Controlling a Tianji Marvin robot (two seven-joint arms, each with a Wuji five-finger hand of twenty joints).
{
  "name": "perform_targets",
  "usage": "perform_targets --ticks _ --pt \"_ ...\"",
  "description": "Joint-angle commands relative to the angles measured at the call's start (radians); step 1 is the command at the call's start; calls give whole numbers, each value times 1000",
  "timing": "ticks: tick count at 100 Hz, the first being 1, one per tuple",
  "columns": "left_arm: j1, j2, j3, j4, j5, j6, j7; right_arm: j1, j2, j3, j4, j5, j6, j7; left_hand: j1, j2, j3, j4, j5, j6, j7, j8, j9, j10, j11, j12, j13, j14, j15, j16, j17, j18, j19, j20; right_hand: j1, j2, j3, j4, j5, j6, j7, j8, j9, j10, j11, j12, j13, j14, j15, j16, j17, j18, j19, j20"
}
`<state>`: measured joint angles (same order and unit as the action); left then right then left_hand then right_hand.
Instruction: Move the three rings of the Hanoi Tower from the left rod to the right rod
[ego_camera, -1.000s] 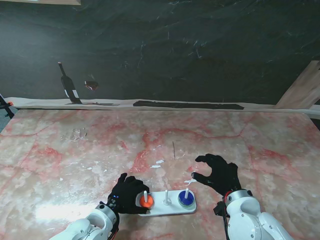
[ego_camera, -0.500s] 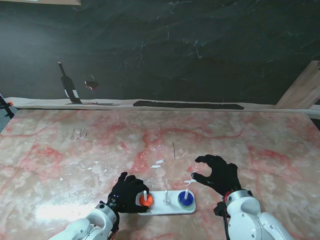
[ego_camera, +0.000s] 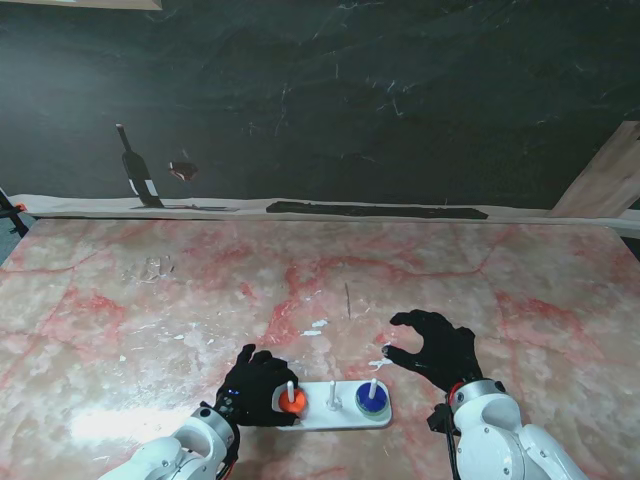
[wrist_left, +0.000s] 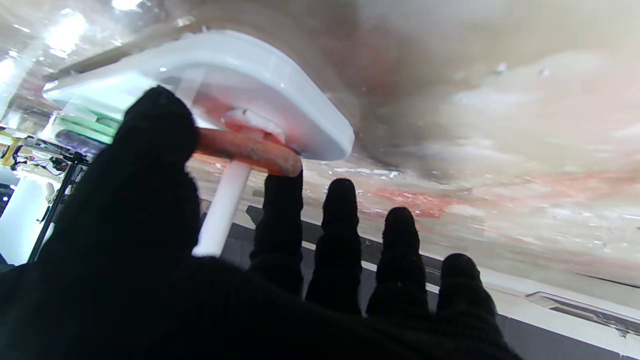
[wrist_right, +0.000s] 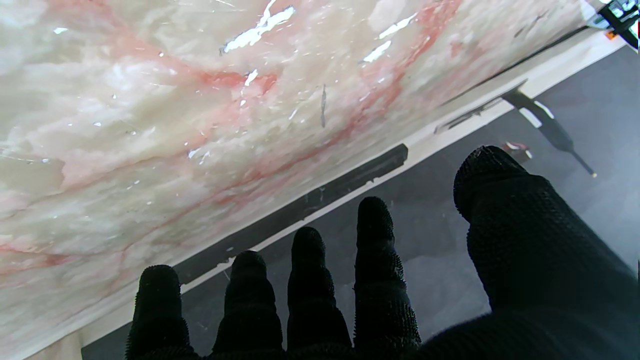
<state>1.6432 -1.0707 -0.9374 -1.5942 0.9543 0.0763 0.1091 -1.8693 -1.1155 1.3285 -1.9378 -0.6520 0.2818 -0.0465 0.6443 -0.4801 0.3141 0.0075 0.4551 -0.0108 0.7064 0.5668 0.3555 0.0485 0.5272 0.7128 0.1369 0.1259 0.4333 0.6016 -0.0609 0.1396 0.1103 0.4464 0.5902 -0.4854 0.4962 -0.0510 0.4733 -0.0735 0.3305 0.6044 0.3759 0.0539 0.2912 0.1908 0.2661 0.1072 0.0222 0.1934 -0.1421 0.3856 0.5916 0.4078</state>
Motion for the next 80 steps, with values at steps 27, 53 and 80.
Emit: perform_targets --ticks 27,53,80 --pt "3 0 11 8 1 9 5 -6 -5 0 0 7 -7 0 88 -32 102 1 92 -45 238 84 36 -29 15 5 23 -10 24 7 -12 -11 1 42 20 17 -16 14 0 -9 -3 5 -3 4 -1 4 7 7 -6 18 -13 -15 24 7" --pt "3 -1 10 5 7 10 16 -6 -5 0 1 10 -8 -1 128 -41 100 -9 93 -58 302 98 44 -32 25 9 25 -12 31 9 -12 -14 4 48 20 19 -18 14 -6 -8 -6 4 -11 6 -2 3 4 7 -6 18 -13 -16 24 6" --pt "1 0 10 -2 25 2 26 -2 -5 -1 5 14 -11 2 140 -41 92 -8 98 -64 322 86 46 -31 28 9 23 -11 34 9 -13 -14 5 52 20 19 -19 14 -12 -6 -9 4 -18 7 -3 3 0 8 -7 17 -15 -15 22 6"
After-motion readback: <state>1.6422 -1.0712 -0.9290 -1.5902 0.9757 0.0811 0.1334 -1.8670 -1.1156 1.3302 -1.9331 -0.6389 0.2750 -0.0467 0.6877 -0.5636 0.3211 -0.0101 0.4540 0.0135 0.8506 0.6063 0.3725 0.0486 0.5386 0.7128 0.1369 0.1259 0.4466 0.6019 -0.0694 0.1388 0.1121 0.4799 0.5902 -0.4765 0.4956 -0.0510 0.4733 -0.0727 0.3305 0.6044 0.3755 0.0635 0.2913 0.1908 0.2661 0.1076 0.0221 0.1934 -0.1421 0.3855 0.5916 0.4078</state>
